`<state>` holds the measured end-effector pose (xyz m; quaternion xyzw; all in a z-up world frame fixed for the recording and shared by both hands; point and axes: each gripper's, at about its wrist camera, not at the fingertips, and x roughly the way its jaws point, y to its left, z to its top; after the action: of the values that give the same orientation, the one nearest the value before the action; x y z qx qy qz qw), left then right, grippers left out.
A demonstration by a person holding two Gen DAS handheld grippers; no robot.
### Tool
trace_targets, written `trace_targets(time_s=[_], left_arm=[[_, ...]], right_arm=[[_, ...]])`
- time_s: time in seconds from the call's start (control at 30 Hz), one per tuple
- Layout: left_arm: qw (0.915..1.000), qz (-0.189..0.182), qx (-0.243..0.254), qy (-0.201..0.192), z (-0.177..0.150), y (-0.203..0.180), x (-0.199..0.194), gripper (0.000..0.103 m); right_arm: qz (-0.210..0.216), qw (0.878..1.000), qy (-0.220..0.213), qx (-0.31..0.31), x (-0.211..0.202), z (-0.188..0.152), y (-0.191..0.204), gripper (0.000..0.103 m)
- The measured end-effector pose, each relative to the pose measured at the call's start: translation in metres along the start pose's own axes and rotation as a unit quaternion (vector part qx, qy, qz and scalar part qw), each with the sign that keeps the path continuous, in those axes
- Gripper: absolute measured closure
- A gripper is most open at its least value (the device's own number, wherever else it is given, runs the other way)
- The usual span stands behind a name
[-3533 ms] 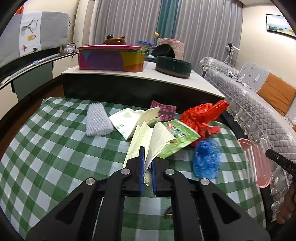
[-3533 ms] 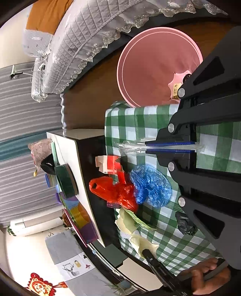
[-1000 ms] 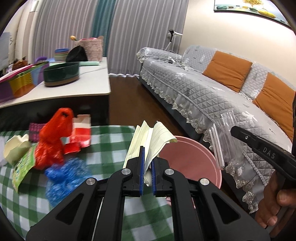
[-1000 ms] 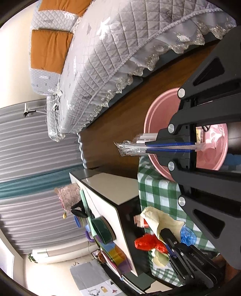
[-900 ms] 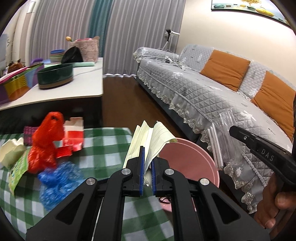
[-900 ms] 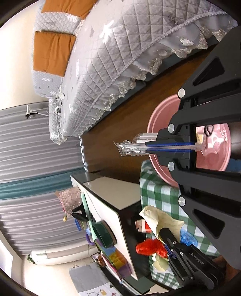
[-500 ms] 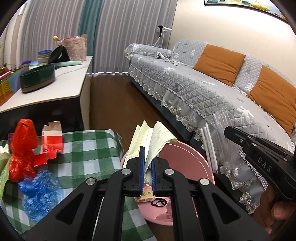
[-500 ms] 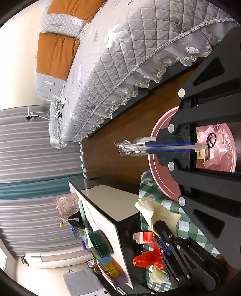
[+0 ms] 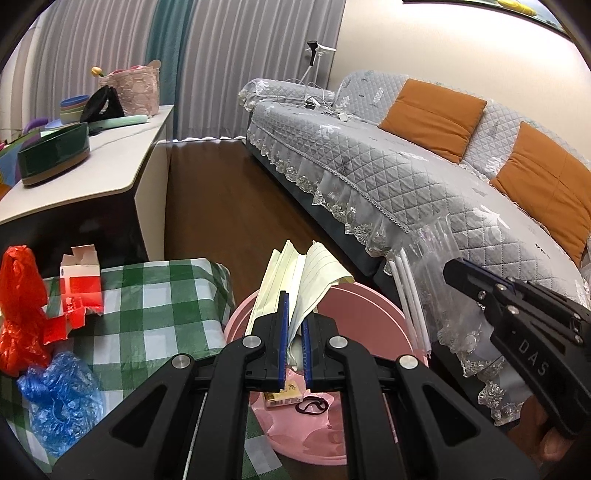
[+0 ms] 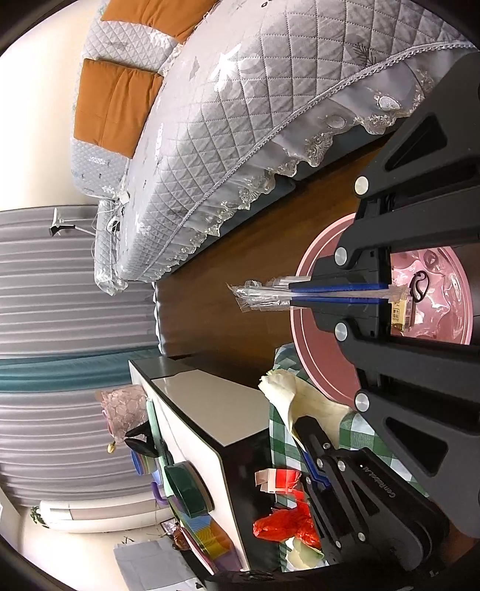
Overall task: Collect trash
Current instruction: 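Carry napkins and straws over the pink bin and open both grippers to drop them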
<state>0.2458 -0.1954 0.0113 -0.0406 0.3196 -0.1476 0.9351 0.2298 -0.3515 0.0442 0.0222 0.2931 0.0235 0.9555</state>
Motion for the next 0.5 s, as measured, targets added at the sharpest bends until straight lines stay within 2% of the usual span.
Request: trace_targets(time_s=[0.1,0.13,0.17,0.23,0.27,0.33,0.5], left_arm=[[0.9999,-0.009,-0.002,0.006,0.002,0.000,0.003,0.096],[0.9999,-0.008,-0.003,0.008,0.002,0.000,0.004,0.090],[0.9999,-0.006,-0.005,0.010,0.002,0.001,0.004,0.075],[0.9999,0.000,-0.010,0.007,0.002,0.004,0.002,0.066],[0.9999,0.000,-0.012,0.006,0.002,0.005,0.001,0.066],[0.9999,0.000,-0.012,0.007,0.002,0.005,-0.001,0.066],[0.9999,0.002,-0.012,0.004,0.001,0.005,-0.007,0.066]], right_arm=[[0.001,1.000,0.004,0.000,0.001,0.000,0.000,0.097],[-0.001,1.000,0.005,-0.001,0.002,-0.001,0.001,0.096],[-0.003,1.000,0.007,0.000,0.003,-0.001,0.001,0.095],[-0.001,1.000,0.011,0.006,0.004,-0.001,-0.001,0.092],[0.000,1.000,0.012,0.008,0.004,-0.002,-0.001,0.090],[-0.001,1.000,0.014,0.009,0.005,-0.002,-0.002,0.070],[-0.002,1.000,0.010,0.009,0.002,-0.001,-0.001,0.067]])
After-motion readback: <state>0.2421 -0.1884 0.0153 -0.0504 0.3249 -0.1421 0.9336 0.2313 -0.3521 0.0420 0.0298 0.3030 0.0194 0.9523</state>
